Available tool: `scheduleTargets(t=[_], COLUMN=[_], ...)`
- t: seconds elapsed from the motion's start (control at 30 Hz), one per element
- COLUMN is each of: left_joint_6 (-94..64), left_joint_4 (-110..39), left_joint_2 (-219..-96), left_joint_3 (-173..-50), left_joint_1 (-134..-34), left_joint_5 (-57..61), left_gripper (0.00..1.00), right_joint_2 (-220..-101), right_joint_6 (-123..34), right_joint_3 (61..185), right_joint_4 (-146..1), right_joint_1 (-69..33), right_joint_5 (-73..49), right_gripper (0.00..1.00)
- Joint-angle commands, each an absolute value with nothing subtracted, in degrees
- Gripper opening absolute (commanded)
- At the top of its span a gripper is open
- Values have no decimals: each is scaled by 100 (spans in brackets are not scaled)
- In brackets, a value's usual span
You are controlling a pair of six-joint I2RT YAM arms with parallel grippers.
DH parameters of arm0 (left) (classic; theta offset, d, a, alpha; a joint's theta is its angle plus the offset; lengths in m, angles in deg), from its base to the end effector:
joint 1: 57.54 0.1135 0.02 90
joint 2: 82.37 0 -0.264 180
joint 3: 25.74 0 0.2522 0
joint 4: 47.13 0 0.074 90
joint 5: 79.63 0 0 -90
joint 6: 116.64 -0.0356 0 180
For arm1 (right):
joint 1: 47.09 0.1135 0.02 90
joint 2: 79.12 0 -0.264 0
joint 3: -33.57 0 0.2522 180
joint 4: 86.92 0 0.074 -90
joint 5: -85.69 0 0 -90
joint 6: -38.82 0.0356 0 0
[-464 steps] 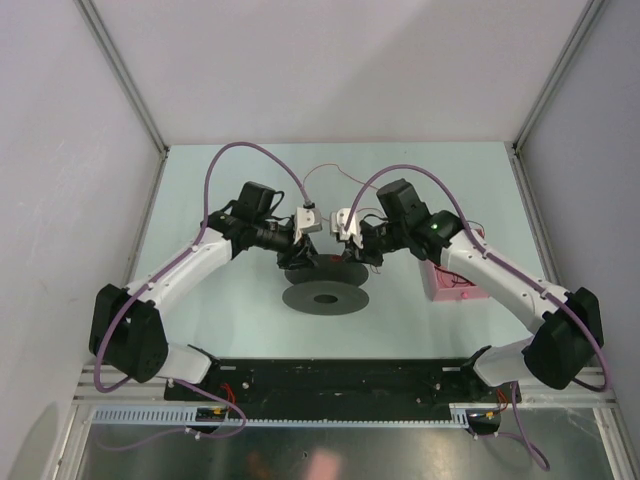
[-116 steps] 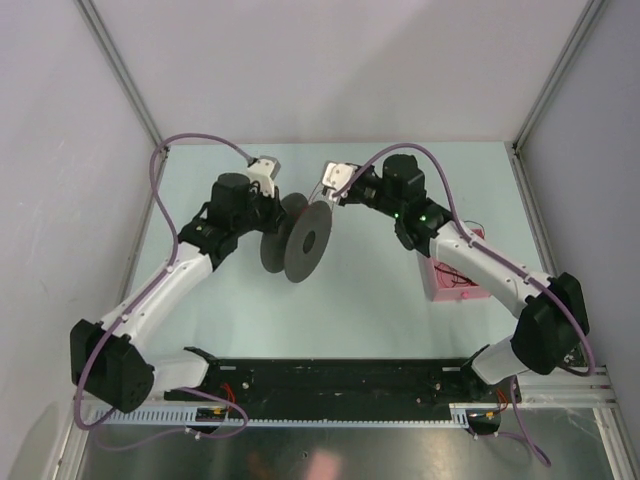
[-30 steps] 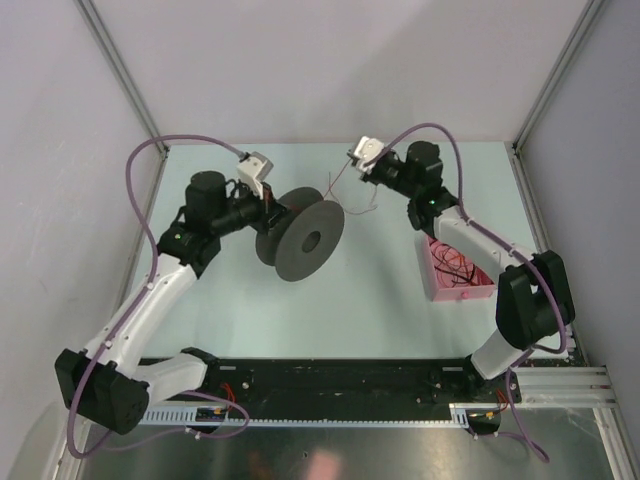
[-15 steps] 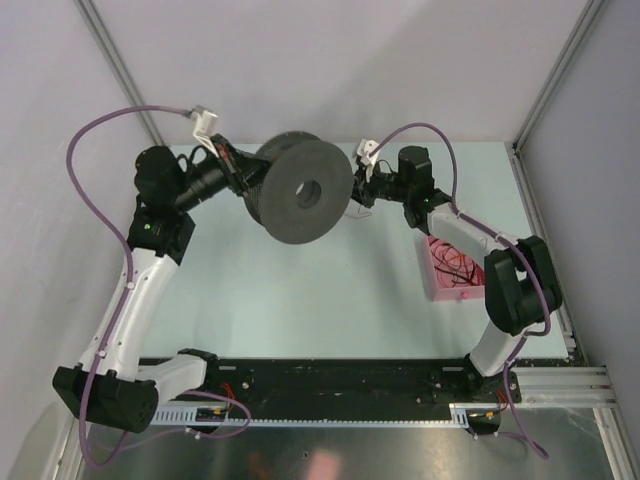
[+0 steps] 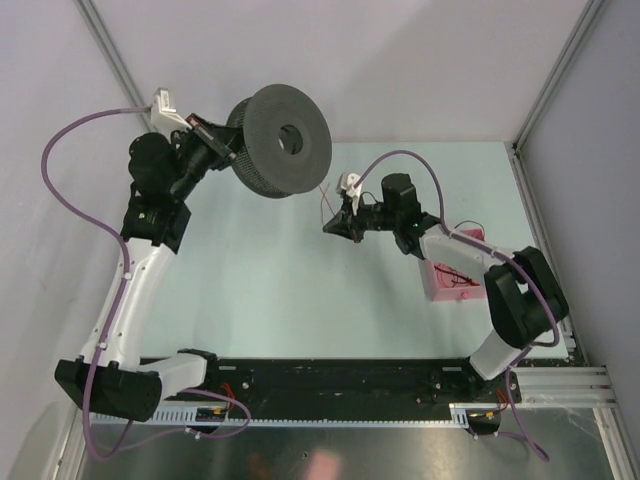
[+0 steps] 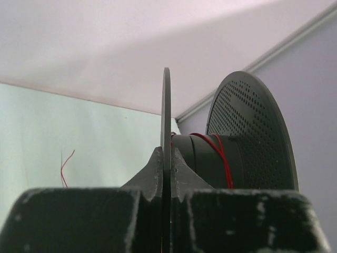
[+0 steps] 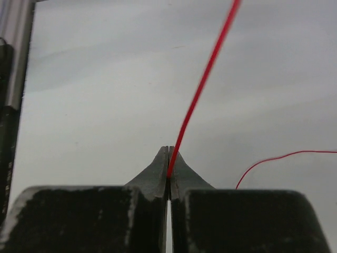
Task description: Wrap the cables
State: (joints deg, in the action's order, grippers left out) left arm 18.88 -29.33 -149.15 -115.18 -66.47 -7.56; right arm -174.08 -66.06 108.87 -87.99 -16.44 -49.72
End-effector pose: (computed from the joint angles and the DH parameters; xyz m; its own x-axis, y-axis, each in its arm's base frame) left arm 0.2513 -0.0506 0.4624 -0.2629 -0.6459 -0.7168 0.3755 0.6158 -0.6927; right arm 0.3090 0.2125 0.2601 -0.0240 -0.2238 -0.9743 -0.9775 0.2094 -0.0240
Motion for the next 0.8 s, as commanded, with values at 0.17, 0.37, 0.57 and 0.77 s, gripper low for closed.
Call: scheduleTargets(t=[0.17, 0.37, 0.57, 0.77], left_joint_6=[1198, -619, -1395, -1884], left_joint_4=[-2378, -2292, -2297, -2290], left_joint_2=[-15143, -15436, -15676, -15842], left_joint_3=[-12357, -11921, -11461, -11230], left_joint_1=[-7306, -8446, -8768, -9039], left_joint_5=[2051, 3468, 3811, 3818], left_gripper=[0, 0, 0, 0], right_joint_2=[-16200, -15709, -15581, -15642], right_joint_6=[-8186, -9729, -11179, -11534], right_joint_3=[10650, 11111, 11526, 11677], right_joint_4=[-8156, -7039, -6214, -6772], right_joint_1=[-796, -233, -85, 38], right_joint_5=[-4845, -3888, -2774, -1800], right_gripper=[0, 0, 0, 0])
